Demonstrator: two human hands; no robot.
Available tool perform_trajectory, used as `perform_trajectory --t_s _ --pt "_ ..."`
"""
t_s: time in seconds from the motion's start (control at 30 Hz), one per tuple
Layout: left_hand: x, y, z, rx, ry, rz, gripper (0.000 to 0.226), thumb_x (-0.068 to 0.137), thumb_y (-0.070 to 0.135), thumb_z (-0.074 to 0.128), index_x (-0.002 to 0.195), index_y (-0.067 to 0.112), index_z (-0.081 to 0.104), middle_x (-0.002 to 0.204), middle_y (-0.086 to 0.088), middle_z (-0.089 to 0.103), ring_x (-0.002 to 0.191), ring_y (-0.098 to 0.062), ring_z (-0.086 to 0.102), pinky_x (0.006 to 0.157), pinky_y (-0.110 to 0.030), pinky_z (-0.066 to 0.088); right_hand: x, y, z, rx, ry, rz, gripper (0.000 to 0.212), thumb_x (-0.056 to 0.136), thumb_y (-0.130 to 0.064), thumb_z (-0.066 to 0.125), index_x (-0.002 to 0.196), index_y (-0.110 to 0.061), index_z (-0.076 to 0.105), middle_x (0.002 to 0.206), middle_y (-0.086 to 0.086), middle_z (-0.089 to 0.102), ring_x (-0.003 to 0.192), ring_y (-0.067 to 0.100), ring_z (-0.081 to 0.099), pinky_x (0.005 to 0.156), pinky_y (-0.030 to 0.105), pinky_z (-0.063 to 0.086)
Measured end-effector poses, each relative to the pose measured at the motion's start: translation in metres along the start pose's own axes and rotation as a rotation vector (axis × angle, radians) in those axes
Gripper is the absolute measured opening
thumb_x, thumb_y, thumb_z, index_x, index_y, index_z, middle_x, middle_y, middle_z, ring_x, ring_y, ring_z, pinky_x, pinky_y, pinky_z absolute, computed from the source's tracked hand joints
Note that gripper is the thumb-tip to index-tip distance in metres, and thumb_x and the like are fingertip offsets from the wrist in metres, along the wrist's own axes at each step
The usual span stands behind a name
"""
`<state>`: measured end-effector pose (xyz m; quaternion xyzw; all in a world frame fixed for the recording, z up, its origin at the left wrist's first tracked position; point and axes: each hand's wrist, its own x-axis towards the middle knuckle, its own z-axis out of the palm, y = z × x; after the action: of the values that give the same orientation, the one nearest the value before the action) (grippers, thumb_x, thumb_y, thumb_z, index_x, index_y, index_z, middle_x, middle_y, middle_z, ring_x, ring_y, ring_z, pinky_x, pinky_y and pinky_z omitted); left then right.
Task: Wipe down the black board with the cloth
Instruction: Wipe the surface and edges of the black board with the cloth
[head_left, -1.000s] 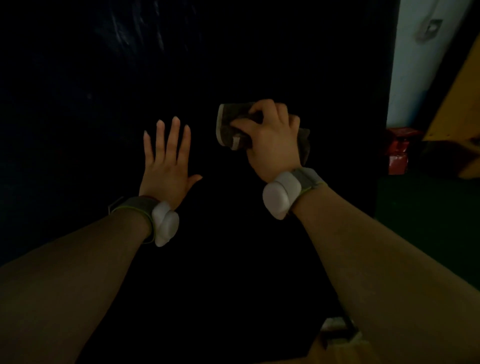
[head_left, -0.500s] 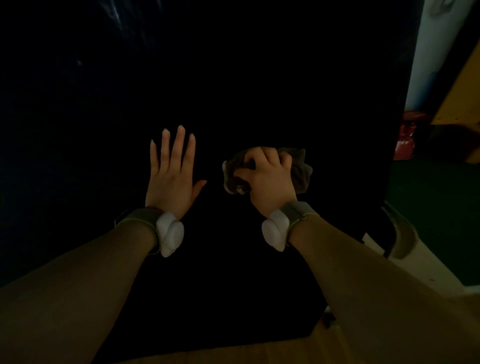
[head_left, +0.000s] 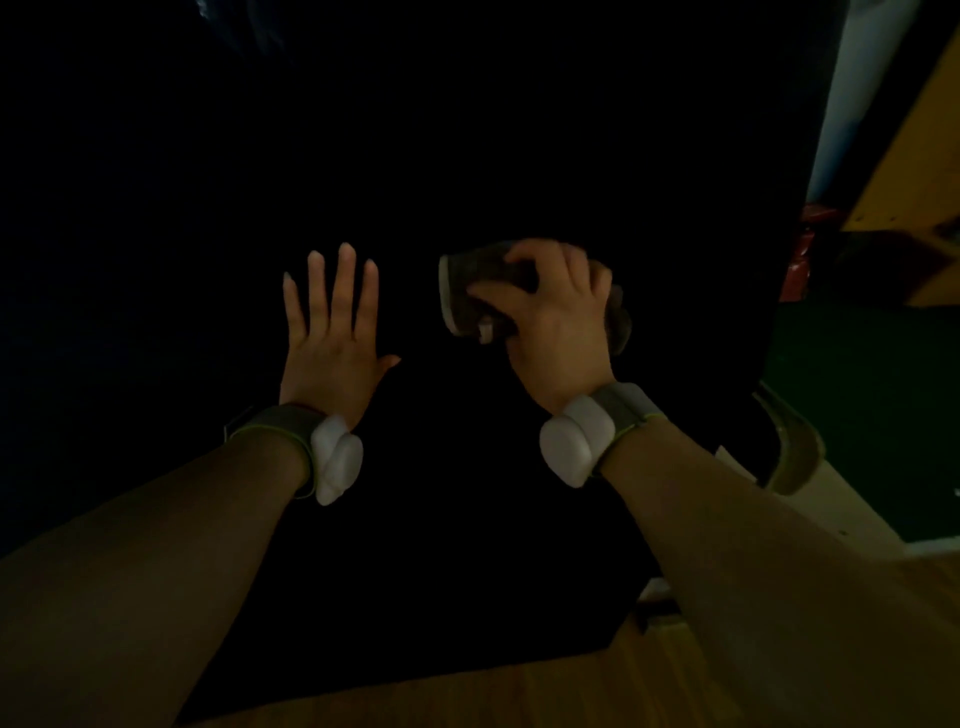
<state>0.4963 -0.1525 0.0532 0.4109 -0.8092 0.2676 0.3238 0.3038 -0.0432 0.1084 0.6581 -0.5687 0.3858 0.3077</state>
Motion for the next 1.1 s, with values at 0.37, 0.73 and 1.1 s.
perform_trajectory --t_s 0.37,0.73,1.1 --pt "0.001 -0.002 0.005 0.009 0.005 0.027 0.096 0.081 0.047 0.054 0.149 0.005 0.001 0.153 -0.029 0.009 0.139 -0.05 0.005 0.11 -0.059 -0.005 -0.038 -0.003 0.051 -0.051 -0.124 0.042 0.022 0.081 -0.023 0.071 0.102 -0.03 0.073 0.111 0.01 0.063 0.11 0.029 0.032 0.096 0.049 0.031" --pt "-0.034 0.001 0.006 -0.093 -0.038 0.112 0.085 0.084 0.038 0.058 0.148 0.003 0.014 0.154 -0.024 0.009 0.142 -0.041 0.0 0.116 -0.05 -0.001 -0.12 0.01 0.076 -0.101 -0.639 -0.012 0.033 0.1 -0.04 0.042 0.132 -0.041 0.049 0.143 0.001 0.034 0.134 0.029 0.022 0.106 0.044 0.002" --pt "-0.075 0.003 0.034 0.039 -0.094 0.14 0.086 0.084 0.048 0.055 0.146 0.003 0.018 0.152 -0.023 0.018 0.14 -0.041 0.007 0.113 -0.054 -0.001 -0.079 -0.004 0.041 0.061 -0.098 0.05 0.028 0.085 -0.023 0.053 0.102 -0.017 0.075 0.109 0.022 0.064 0.107 0.031 0.034 0.083 0.053 0.041"
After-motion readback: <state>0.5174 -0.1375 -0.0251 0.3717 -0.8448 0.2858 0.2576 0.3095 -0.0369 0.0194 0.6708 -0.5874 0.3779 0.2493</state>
